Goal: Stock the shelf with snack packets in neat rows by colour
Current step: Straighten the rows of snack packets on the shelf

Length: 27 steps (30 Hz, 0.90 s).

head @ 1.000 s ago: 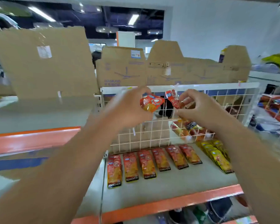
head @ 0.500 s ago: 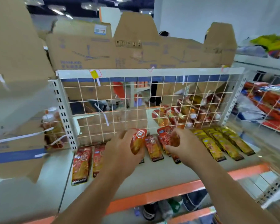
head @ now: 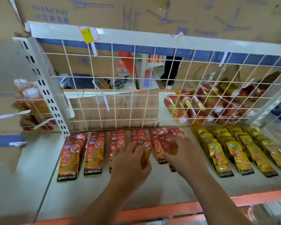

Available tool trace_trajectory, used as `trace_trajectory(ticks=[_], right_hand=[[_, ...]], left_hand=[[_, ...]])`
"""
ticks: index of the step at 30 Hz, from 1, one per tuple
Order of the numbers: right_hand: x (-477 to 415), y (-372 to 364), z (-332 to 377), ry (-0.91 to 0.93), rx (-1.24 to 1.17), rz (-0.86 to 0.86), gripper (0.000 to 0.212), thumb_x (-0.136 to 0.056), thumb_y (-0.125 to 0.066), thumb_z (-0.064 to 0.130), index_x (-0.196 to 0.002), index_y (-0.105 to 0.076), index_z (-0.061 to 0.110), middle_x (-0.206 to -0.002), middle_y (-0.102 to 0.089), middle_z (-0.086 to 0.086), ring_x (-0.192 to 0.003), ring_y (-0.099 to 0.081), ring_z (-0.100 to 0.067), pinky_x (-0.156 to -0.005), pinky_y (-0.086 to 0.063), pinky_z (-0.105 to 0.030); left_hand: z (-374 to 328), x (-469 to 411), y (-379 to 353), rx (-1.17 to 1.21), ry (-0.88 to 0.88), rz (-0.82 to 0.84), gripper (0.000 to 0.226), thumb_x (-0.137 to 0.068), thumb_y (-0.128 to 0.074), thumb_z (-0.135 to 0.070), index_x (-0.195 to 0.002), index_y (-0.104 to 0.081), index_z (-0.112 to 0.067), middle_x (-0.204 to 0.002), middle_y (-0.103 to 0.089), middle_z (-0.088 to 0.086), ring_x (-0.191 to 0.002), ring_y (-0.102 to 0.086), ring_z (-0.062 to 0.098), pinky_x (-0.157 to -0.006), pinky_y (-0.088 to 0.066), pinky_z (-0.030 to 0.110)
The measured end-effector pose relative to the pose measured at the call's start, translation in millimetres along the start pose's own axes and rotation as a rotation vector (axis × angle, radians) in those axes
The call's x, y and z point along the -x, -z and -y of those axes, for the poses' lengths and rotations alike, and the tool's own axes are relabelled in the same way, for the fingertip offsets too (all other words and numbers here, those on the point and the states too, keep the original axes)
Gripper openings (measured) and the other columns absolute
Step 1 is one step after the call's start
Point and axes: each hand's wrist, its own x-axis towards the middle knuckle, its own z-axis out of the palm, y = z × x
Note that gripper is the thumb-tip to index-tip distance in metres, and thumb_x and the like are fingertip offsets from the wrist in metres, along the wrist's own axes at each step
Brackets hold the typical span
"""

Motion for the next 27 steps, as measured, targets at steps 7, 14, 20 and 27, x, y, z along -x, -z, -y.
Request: trace_trajectory(ticks=[7, 14, 20, 27], right_hand=[[-41, -10, -24, 0.077, -0.039, 0.044, 0.048, -0.075, -0.070, 0.054, -0.115, -0.059, 0.029, -0.109, -0.058, 0.003, -0.103, -0.058, -0.020, -0.082, -0.049, -0.034], [-74, -11, -46, 0.209, -0.077, 0.108, 0.055, -0.075, -0.074, 0.059, -0.120, -0.058, 0.031, -0.113, -0.057, 0.004, -0.102, -0.056, -0.015, -0.085, -0.048, -0.031], [-86, -12, -60, 0.309, -0.098, 0.130, 0.053, -0.079, -0.074, 0.054, -0.122, -0.057, 0.028, -0.112, -0.054, 0.006, -0.102, -0.052, -0.014, -0.082, -0.041, -0.026], [-86, -16, -62, 0.356, -0.135, 0.156, 0.046, -0.080, -0.076, 0.051, -0.115, -0.056, 0.029, -0.102, -0.046, 0.009, -0.097, -0.051, -0.012, -0.078, -0.038, -0.022]], left_hand=[[-5, -6, -39, -0.087, 0.146, 0.005, 0.034, -0.072, -0.068, -0.052, -0.096, -0.069, -0.029, -0.095, -0.068, -0.005, -0.087, -0.064, 0.024, -0.086, -0.041, 0.045], [-23, -12, -49, -0.132, 0.311, -0.003, 0.028, -0.079, -0.065, -0.053, -0.098, -0.068, -0.032, -0.100, -0.069, -0.008, -0.093, -0.063, 0.022, -0.092, -0.039, 0.046], [-32, -14, -58, -0.194, 0.383, -0.004, 0.033, -0.078, -0.064, -0.054, -0.098, -0.068, -0.029, -0.101, -0.068, -0.005, -0.096, -0.062, 0.025, -0.090, -0.042, 0.048], [-31, -14, -60, -0.226, 0.412, -0.008, 0.035, -0.075, -0.064, -0.054, -0.099, -0.068, -0.028, -0.100, -0.067, -0.004, -0.094, -0.062, 0.027, -0.088, -0.043, 0.048]])
